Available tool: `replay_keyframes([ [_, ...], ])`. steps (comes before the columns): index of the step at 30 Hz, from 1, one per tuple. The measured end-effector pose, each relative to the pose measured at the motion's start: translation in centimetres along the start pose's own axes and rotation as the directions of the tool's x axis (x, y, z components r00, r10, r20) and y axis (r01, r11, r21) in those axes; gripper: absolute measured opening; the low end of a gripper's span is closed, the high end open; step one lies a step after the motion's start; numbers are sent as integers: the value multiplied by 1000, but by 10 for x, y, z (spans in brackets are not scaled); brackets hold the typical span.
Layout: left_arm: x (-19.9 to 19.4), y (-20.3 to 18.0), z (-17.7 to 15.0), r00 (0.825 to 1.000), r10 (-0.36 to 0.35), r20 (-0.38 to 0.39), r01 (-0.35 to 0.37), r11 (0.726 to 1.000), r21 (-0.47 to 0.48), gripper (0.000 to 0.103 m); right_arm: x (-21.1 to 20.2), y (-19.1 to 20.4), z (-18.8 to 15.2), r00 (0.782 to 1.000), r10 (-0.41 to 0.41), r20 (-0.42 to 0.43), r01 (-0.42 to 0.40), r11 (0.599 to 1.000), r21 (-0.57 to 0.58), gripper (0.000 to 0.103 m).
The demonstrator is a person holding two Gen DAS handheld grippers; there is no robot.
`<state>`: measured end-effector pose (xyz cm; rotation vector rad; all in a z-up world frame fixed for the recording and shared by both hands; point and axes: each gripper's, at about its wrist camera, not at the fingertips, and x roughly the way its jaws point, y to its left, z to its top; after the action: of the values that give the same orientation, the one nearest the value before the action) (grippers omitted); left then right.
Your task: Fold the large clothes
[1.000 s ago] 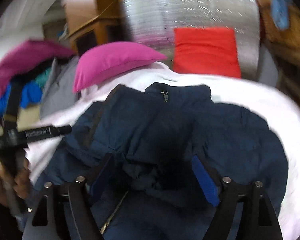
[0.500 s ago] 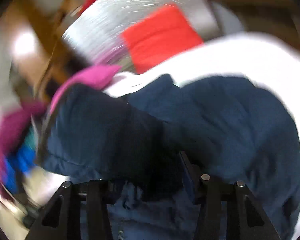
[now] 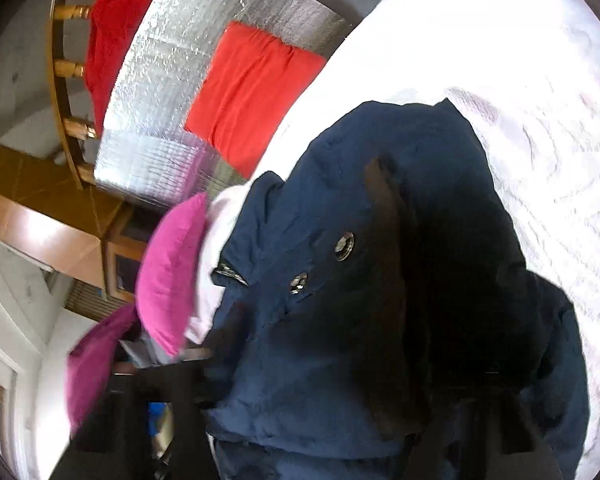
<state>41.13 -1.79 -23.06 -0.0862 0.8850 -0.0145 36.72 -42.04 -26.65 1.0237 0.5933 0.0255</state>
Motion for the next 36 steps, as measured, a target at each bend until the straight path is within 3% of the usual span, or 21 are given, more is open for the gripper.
replay_keyframes([
  [3, -5, -1, 1, 1000, -8, 16, 8, 1000, 10, 54, -1, 11, -1, 1000, -16, 16, 17, 999, -36, 16],
  [8, -6, 0, -1, 1000, 15, 24, -16, 1000, 22, 54, -27, 44, -6, 997, -16, 81, 34, 975, -219, 15],
  [11, -4, -4, -4, 998, 49, 32, -51, 997, 58, 54, -13, 40, -9, 987, -158, 31, 161, 951, -265, 18],
  [14, -7, -6, -5, 997, 69, 47, -73, 994, 84, 54, -8, 33, -9, 978, -204, -48, 187, 952, -242, 20],
  [16, -8, -6, -6, 996, 76, 54, -81, 992, 94, 54, -14, 32, -7, 981, -185, -50, 169, 957, -237, 29],
  [17, -10, -7, -6, 995, 78, 60, -84, 992, 98, 54, -18, 32, -7, 982, -186, -44, 170, 956, -239, 45],
  [18, -11, -7, -6, 994, 82, 70, -89, 991, 104, 54, -21, 31, -7, 981, -191, -40, 177, 956, -234, 68],
  [19, -13, -7, -6, 993, 89, 83, -98, 989, 113, 54, -25, 27, -7, 983, -180, -36, 168, 962, -215, 71],
  [20, -14, -9, -6, 991, 93, 94, -104, 987, 121, 54, -28, 24, -7, 986, -161, -34, 151, 967, -206, 70],
  [22, -19, -12, -7, 988, 97, 121, -114, 984, 138, 54, -27, 26, -6, 983, -180, -46, 164, 956, -242, 49],
  [23, -21, -13, -7, 987, 96, 132, -115, 983, 144, 54, -25, 26, -8, 977, -208, -44, 188, 944, -270, 32],
  [25, -25, -17, -7, 984, 88, 154, -113, 981, 155, 55, -15, 24, -11, 967, -244, -80, 208, 926, -315, 21],
  [27, -30, -21, -7, 980, 85, 181, -115, 979, 166, 55, -17, 26, -12, 968, -242, -69, 207, 921, -330, 15],
  [32, -44, -32, -8, 966, 78, 248, -128, 973, 191, 55, -36, 44, -12, 982, -186, 21, 179, 903, -390, 15],
  [36, -48, -37, -10, 962, 68, 265, -127, 969, 210, 55, -14, 27, -11, 959, -280, -41, 246, 897, -366, 15],
])
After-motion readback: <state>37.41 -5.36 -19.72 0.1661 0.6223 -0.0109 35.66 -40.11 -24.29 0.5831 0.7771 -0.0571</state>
